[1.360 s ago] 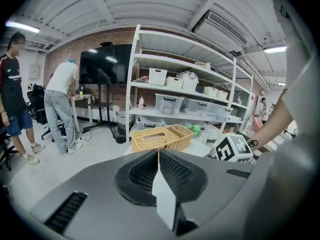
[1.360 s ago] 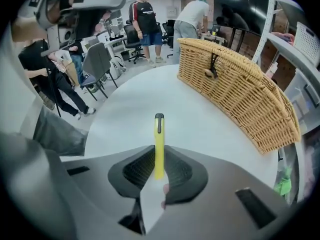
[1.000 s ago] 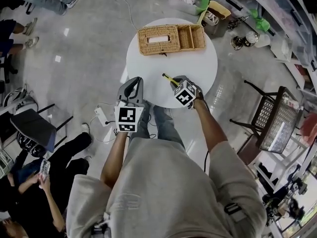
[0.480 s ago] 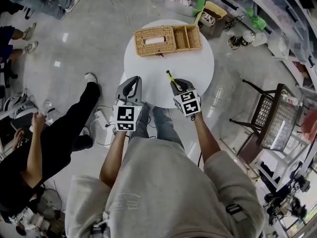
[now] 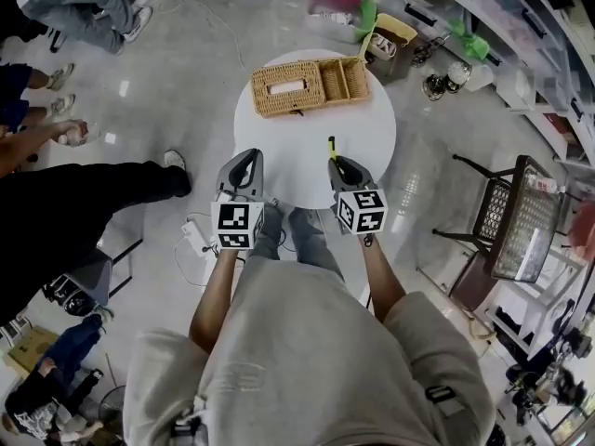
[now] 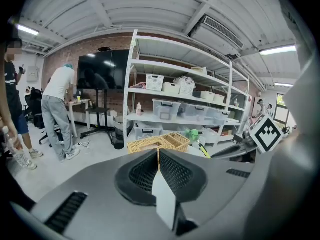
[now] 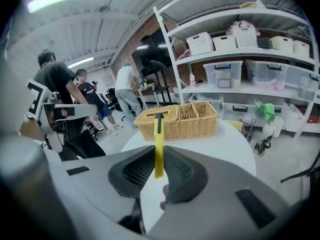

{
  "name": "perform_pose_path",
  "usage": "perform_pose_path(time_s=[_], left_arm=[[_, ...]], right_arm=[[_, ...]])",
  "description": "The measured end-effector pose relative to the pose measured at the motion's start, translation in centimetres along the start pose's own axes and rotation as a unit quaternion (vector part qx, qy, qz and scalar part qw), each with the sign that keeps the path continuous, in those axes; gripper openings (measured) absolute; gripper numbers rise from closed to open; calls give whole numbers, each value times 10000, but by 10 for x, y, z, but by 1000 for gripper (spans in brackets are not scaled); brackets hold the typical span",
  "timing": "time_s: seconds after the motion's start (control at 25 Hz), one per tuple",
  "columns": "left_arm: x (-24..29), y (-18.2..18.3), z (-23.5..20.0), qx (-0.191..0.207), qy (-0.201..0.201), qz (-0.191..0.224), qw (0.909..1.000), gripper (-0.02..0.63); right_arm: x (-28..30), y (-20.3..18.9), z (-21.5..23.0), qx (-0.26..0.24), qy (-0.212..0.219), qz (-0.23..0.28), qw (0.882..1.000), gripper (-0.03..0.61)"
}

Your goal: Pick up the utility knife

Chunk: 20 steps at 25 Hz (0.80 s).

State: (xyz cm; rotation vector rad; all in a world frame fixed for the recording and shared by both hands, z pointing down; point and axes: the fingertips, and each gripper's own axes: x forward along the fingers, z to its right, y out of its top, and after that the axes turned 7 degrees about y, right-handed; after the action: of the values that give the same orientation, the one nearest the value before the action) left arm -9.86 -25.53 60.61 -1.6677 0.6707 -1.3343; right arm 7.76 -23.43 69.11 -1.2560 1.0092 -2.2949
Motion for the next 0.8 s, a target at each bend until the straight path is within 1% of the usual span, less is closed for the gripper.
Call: perform_pose_path(time_s=[0.2, 0.4, 0.64, 0.8], left_arm=[[-5, 29, -1, 72, 16, 229, 9997, 28], [-13, 71, -8, 156, 78, 682, 9975, 28], [-15, 115, -11, 285, 90, 1138, 9930, 28], [-18, 149, -12, 400, 76, 1462, 9884, 26]], right_arm=[[-24, 52, -5, -329, -158, 550, 9978, 71], [-43, 104, -16, -860, -315, 1012, 9906, 71], [-60, 154, -24, -1019, -390, 1551, 9819, 71], [-72, 186, -29, -1169, -424, 1878, 9743, 71]])
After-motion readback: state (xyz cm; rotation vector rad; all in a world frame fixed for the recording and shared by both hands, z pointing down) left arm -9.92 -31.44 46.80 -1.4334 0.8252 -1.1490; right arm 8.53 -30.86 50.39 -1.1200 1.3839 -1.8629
